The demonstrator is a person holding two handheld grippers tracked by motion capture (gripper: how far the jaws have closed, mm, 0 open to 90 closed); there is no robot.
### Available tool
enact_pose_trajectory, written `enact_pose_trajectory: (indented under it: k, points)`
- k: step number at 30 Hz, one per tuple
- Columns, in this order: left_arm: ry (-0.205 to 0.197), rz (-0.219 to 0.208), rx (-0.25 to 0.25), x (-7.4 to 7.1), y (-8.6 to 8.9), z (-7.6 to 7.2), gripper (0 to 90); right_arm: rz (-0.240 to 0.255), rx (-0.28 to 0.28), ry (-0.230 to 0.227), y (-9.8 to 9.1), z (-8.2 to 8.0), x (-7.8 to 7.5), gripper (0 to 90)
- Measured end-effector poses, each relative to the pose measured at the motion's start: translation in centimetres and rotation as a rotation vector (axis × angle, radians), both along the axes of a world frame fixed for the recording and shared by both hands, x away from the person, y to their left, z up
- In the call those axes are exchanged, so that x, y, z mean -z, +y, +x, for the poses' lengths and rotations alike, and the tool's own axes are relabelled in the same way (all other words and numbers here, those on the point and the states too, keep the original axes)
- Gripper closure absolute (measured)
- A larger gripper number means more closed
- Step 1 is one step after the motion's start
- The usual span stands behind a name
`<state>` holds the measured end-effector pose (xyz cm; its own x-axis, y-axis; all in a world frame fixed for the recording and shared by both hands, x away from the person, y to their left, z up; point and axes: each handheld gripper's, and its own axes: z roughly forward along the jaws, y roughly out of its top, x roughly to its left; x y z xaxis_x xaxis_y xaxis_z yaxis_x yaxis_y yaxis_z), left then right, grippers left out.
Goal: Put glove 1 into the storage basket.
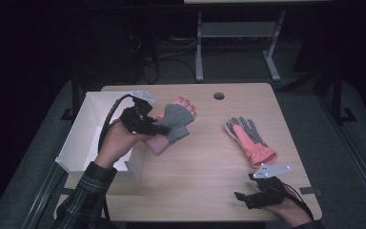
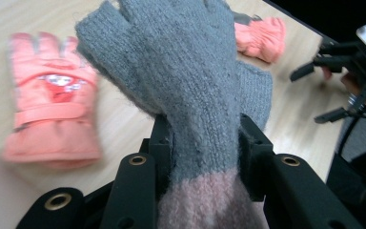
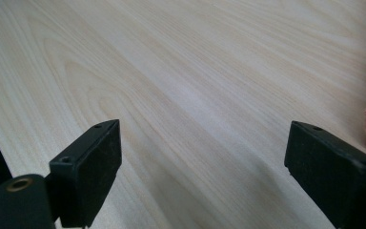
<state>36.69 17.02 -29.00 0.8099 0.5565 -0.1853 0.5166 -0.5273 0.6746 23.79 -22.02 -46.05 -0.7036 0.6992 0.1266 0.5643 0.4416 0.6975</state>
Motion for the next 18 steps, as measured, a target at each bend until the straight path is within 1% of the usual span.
enact_pose_trajectory:
  k: [6,8,10,13,14,18]
  points:
    - [-0.007,-0.021,-0.071,-0.7,2.7,0.7,65.2,0.004,-0.001,-0.002,0.0,0.1,0.0,11.9]
    - [-0.013,-0.01,-0.091,-0.9,3.7,0.7,65.2,0.0,0.002,0.013,0.1,0.1,0.0,11.9]
    - [-0.015,-0.013,-0.108,-1.0,4.3,0.8,65.2,-0.001,-0.006,0.002,0.0,0.1,0.0,11.9]
    - [-0.022,-0.004,-0.138,-1.0,5.6,0.9,65.2,0.005,-0.013,-0.004,0.4,0.6,-0.1,11.9]
    - [-0.021,-0.008,-0.16,-1.0,6.2,1.0,65.2,0.002,-0.021,-0.001,0.5,0.7,0.0,11.9]
    - [-0.024,0.004,-0.209,-0.8,8.2,1.1,65.3,0.001,-0.045,-0.002,1.3,1.2,0.0,11.9]
